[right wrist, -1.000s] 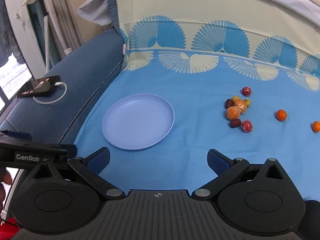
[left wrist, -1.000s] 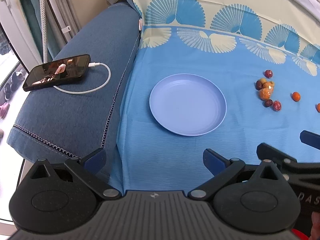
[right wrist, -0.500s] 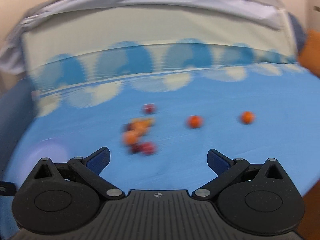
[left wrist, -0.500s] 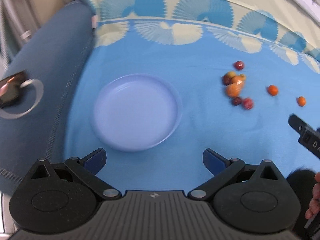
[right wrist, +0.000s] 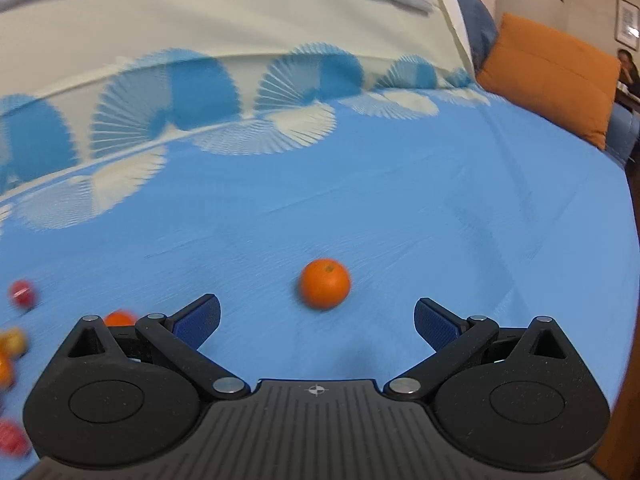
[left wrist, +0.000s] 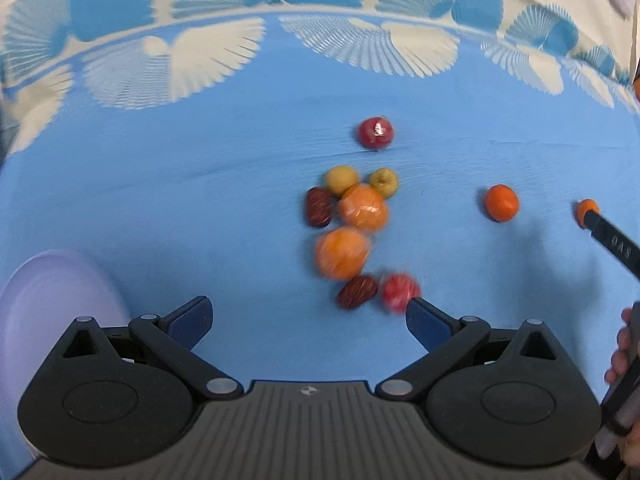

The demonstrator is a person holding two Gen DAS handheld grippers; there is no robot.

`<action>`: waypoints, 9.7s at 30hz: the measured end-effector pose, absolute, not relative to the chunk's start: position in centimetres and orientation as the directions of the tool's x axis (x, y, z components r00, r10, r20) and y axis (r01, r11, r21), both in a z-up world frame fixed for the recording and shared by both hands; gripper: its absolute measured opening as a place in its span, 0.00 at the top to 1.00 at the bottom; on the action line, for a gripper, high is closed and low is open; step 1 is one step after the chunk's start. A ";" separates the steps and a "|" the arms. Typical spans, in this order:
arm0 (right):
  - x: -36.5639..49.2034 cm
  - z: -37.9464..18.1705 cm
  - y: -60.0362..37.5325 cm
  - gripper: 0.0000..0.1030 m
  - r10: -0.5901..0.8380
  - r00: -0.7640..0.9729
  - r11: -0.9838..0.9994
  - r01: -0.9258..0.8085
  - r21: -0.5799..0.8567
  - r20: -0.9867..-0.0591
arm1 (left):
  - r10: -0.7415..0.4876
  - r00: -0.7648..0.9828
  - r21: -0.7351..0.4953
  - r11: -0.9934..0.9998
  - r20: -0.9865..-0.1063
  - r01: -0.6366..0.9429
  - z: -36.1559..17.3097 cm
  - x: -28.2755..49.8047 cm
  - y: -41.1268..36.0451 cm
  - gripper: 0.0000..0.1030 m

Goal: Organize fruits

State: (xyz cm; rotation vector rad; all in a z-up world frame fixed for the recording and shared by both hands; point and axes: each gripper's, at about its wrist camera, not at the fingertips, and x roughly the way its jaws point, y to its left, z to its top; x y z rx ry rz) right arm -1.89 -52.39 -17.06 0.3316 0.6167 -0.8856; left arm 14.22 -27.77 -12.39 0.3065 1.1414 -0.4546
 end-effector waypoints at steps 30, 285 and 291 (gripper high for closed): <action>-7.7 -10.5 -45.2 0.64 -0.585 0.656 0.718 0.692 0.072 -0.477 | -0.199 0.385 0.006 0.883 -0.901 0.470 -5.5 10.9 -20.6 0.60; 1.0 -15.8 -41.9 0.69 -0.357 0.677 0.880 0.474 0.010 -0.643 | -0.466 0.286 -0.078 0.619 -0.837 0.782 -13.3 9.8 -23.4 0.75; -6.9 -9.7 -37.0 0.69 -0.328 0.753 0.910 0.414 0.024 -0.571 | -0.424 0.346 -0.069 0.709 -0.837 0.702 -9.1 5.9 -17.5 0.75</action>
